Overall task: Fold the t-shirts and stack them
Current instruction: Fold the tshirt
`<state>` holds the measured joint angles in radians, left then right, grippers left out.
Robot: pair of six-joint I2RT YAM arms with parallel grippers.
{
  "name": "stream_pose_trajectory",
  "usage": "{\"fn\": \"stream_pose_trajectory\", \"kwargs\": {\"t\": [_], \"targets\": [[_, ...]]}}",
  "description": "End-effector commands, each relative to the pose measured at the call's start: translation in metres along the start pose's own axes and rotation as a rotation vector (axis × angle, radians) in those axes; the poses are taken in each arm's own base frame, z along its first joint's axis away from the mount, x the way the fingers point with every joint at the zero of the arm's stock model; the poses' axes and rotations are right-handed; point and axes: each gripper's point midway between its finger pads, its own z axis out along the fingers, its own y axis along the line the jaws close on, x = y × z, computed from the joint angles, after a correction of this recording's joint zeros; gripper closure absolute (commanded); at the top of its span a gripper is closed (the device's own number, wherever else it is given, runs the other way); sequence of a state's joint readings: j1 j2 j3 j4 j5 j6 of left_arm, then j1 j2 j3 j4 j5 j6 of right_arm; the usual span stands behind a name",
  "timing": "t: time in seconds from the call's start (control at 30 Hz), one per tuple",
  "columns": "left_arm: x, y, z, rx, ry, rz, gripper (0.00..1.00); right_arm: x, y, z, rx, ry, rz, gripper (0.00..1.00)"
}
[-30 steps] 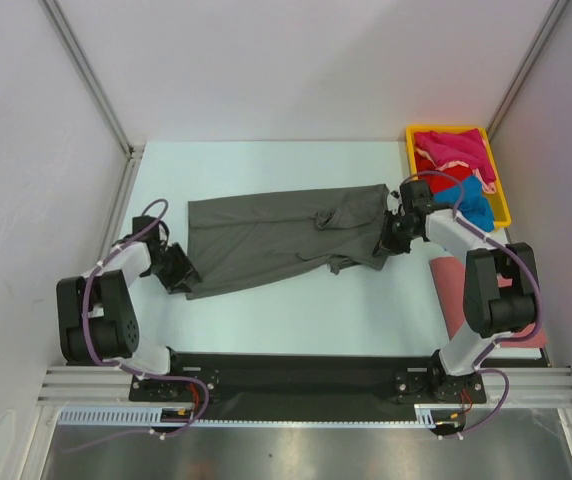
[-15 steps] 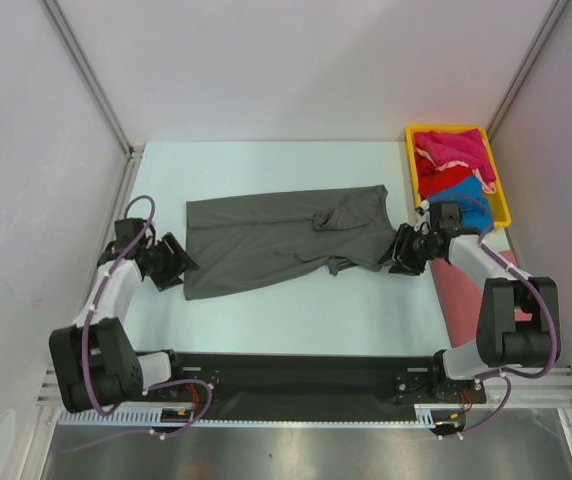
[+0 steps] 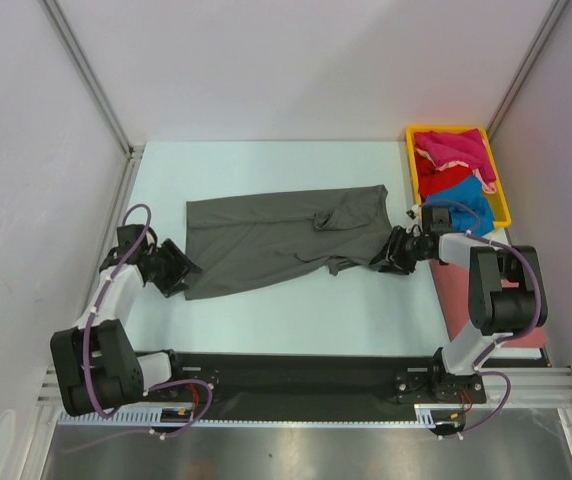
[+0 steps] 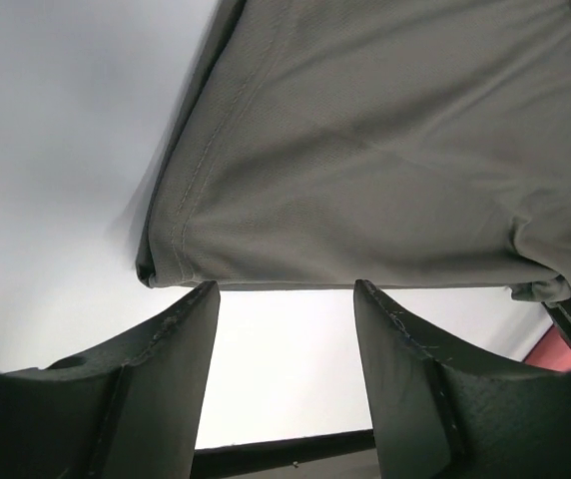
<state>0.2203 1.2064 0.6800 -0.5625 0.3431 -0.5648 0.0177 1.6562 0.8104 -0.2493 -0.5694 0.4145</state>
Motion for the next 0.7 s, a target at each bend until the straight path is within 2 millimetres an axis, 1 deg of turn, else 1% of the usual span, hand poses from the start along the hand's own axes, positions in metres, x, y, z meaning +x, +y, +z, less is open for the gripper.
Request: {"fn": "stream_pose_trajectory", "kwargs": {"t": [0.0, 0.07, 0.1, 0.13, 0.17, 0.2, 0.3, 0.33, 0.43, 0.5, 0.57, 0.67], "targets": [[0.004, 0.009, 0.006, -0.024, 0.008, -0.095, 0.37, -0.027, 0.017, 0.003, -0.057, -0.061, -0.046, 0.58], [0.006, 0.008, 0.006, -0.015, 0.009, -0.112, 0.33, -0.029, 0.022, 0.002, -0.067, -0.057, -0.031, 0.64], [0.007, 0.011, 0.005, -0.028, 0.001, -0.129, 0.31, -0.031, 0.026, 0.001, -0.068, -0.059, -0.034, 0.70], [0.006, 0.013, 0.004, -0.041, -0.008, -0.137, 0.30, -0.031, 0.027, 0.000, -0.061, -0.055, -0.021, 0.73], [0.005, 0.017, 0.003, -0.059, -0.022, -0.145, 0.30, -0.026, 0.026, -0.001, -0.050, -0.026, 0.003, 0.74], [0.003, 0.023, 0.003, -0.092, -0.041, -0.163, 0.31, -0.021, 0.027, -0.001, -0.058, 0.000, 0.023, 0.80], [0.005, 0.034, 0.006, -0.124, -0.039, -0.211, 0.32, -0.011, 0.031, -0.006, -0.072, 0.035, 0.064, 0.87], [0.004, 0.036, 0.008, -0.127, -0.047, -0.218, 0.34, -0.009, 0.032, -0.007, -0.072, 0.040, 0.069, 0.88], [0.007, 0.043, 0.013, -0.145, -0.041, -0.240, 0.37, -0.006, 0.033, -0.012, -0.067, 0.058, 0.080, 0.89], [0.015, 0.053, 0.013, -0.195, -0.019, -0.254, 0.37, -0.005, 0.036, -0.016, -0.064, 0.069, 0.080, 0.89], [0.020, 0.059, 0.016, -0.202, -0.022, -0.266, 0.37, -0.003, 0.037, -0.018, -0.057, 0.081, 0.088, 0.88], [0.015, 0.062, 0.021, -0.207, -0.043, -0.304, 0.39, -0.001, 0.041, -0.023, -0.064, 0.082, 0.091, 0.88]]}}
